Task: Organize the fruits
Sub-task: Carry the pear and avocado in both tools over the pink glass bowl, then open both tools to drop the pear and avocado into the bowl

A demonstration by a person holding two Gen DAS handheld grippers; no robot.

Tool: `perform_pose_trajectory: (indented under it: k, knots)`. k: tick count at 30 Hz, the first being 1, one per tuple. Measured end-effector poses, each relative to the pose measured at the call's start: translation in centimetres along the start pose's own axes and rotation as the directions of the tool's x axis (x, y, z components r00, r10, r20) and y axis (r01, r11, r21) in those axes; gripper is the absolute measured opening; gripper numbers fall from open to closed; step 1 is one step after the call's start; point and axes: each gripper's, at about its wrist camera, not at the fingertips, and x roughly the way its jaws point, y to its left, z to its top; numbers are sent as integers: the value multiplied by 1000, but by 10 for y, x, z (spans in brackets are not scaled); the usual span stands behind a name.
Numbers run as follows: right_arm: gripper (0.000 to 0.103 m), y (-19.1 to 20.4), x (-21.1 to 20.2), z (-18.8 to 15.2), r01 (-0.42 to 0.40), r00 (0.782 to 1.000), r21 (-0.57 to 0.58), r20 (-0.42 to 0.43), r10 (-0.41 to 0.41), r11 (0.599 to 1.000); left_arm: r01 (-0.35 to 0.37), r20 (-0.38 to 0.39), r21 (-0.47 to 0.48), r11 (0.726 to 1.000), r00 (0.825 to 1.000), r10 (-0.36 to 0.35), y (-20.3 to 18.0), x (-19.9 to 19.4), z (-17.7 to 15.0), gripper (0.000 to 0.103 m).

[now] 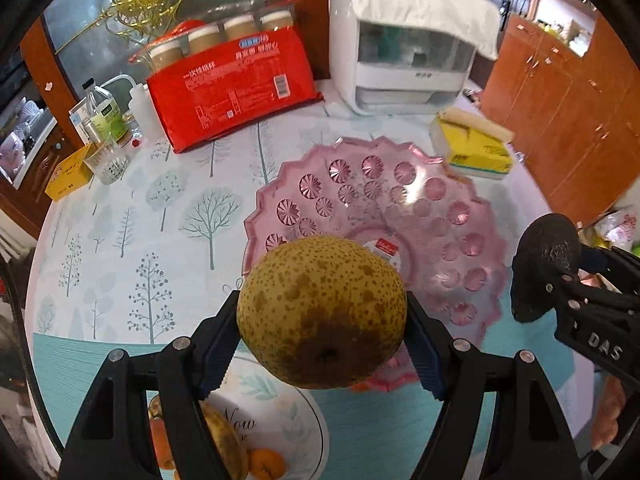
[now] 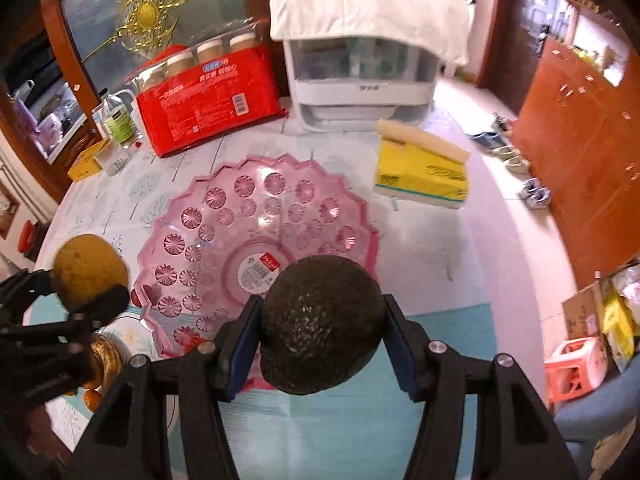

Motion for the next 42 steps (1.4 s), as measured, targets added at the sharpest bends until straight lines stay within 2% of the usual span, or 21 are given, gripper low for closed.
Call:
perform_pose_trajectory:
  k: [3, 10, 17, 22, 25, 27, 28, 31, 42]
  knots:
    - [58, 0, 29, 6, -52, 997, 7, -55, 53, 999, -30, -38, -4, 1000, 999, 30, -2, 24, 4, 74]
    - [59, 7, 84, 7, -70, 984, -10, -166, 67, 998, -51, -110, 3, 999, 993, 51, -3, 67, 4, 74]
    - [59, 15, 110, 8, -94, 974, -22, -209, 87, 995, -43, -139, 15, 999, 989, 45, -4, 88, 0, 74]
    - [60, 15, 120, 11, -89, 973, -17, -215, 83, 996, -41, -137, 26, 999, 990, 45, -4, 90, 2, 74]
    - [61, 17, 117, 13, -103, 978, -24, -186, 97, 994, -27, -143, 28, 999, 989, 31, -4, 90, 1, 75]
    - [67, 19, 113, 15, -144, 975, -13, -174, 139, 990, -13, -132, 24, 1000, 991, 16, -4, 87, 0, 81]
    - [67, 20, 110, 17, -146, 976, -11, -163, 143, 989, -10, -111, 21, 1000, 994, 12, -5, 82, 0, 86]
    - [68, 24, 101, 20, -148, 980, -25, -138, 143, 989, -34, -67, 37, 999, 997, 36, -8, 70, 3, 91]
    - [68, 30, 71, 25, -169, 982, -21, -93, 166, 985, -38, -27, 1, 999, 999, 38, 2, 42, 4, 91]
